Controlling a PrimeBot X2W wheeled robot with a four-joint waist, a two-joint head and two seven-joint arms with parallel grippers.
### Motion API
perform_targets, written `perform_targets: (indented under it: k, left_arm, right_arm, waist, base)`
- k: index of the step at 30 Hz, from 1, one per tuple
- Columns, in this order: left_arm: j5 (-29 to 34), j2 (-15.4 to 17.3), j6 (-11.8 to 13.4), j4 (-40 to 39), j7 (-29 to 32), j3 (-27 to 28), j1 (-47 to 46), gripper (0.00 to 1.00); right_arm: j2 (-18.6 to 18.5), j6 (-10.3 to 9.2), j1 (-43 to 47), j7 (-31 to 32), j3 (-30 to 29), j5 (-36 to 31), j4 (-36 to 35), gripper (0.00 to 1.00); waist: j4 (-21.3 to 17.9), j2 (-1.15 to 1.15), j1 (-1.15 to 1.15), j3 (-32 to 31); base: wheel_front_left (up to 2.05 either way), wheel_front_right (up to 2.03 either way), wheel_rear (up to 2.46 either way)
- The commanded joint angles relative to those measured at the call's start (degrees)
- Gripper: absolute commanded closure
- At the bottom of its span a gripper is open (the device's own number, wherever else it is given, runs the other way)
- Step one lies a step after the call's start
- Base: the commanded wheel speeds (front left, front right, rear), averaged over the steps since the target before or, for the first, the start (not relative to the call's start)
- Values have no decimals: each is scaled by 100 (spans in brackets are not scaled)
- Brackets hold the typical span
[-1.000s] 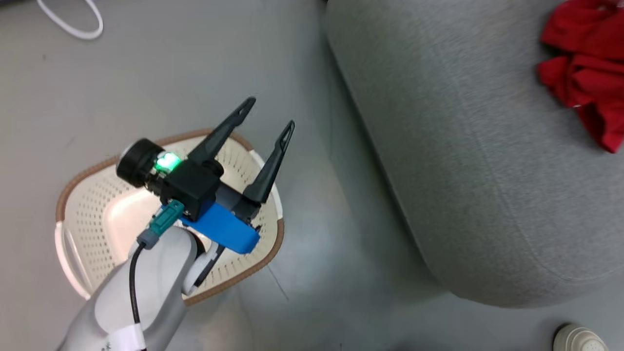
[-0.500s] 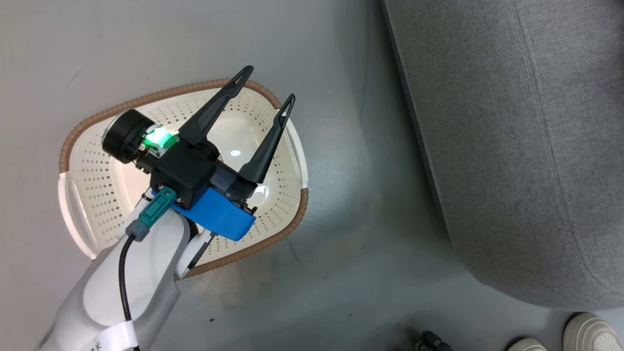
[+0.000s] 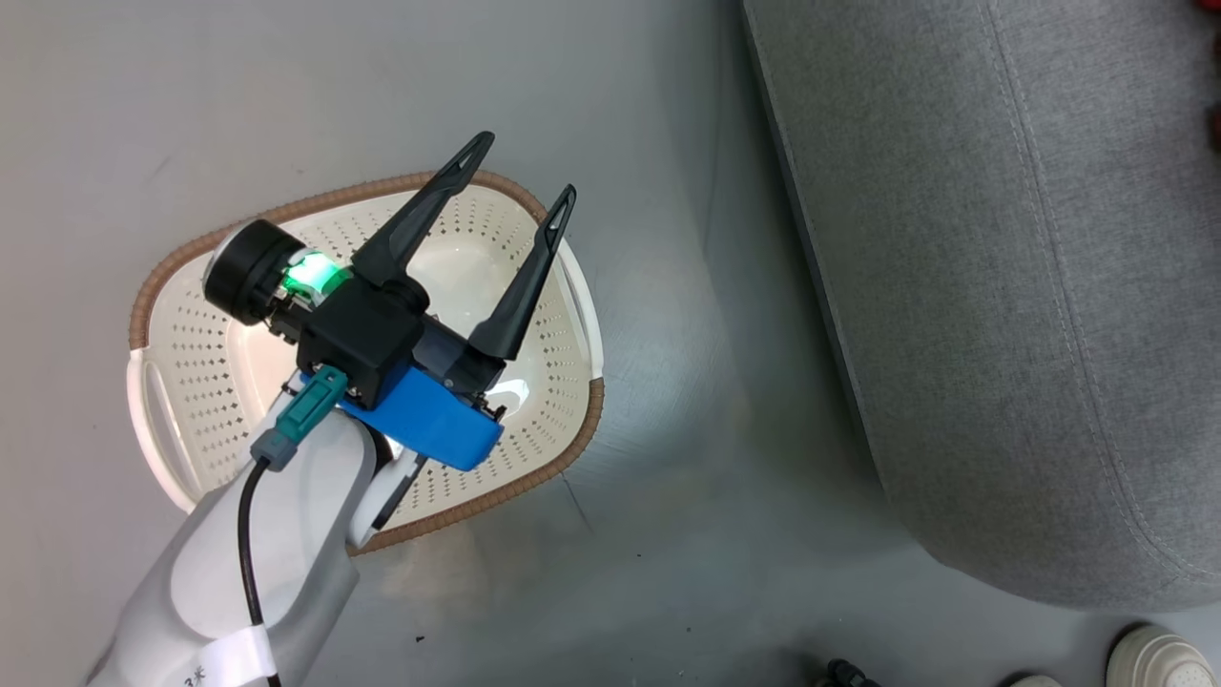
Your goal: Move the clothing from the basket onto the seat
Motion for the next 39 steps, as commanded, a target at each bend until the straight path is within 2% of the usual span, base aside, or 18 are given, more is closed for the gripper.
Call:
perform_targets:
  k: [1, 11, 19, 26, 32, 39]
  left_arm:
    - [-3, -17, -16, 9, -27, 13, 41, 0]
    - [-213, -334, -16, 156, -27, 214, 454, 0]
    - [-508, -652, -16, 341, -28, 545, 1143, 0]
    - [-650, -835, -16, 448, -27, 915, 1711, 0]
    - [-637, -961, -16, 536, -27, 1270, 2156, 0]
    - [-552, -1099, -17, 593, -27, 1660, 2527, 0]
  right_arm:
    - [-41, 1, -19, -27, 17, 27, 9, 0]
    - [-286, 1, 487, -62, 657, 295, -171, 0]
    - [-220, 1, 1321, 105, 1207, 549, -893, 0]
    - [134, 1, 2459, 455, 1433, 759, -2338, 0]
    - [629, 1, 3495, 710, 1527, 747, -3511, 0]
    - [1278, 1, 4526, 837, 1541, 648, -4353, 0]
  waist:
    - [-2, 0, -1, -37]
    - [174, 0, -1, -882]
    - [478, 0, -1, -1913]
    - [797, 0, -1, -2609]
    - [1107, 0, -1, -3108]
    - [1524, 0, -1, -3476]
  base:
    - [0, 0, 0]
    - [0, 0, 0]
    - [0, 0, 0]
    - [0, 0, 0]
    - [0, 0, 0]
    - [0, 0, 0]
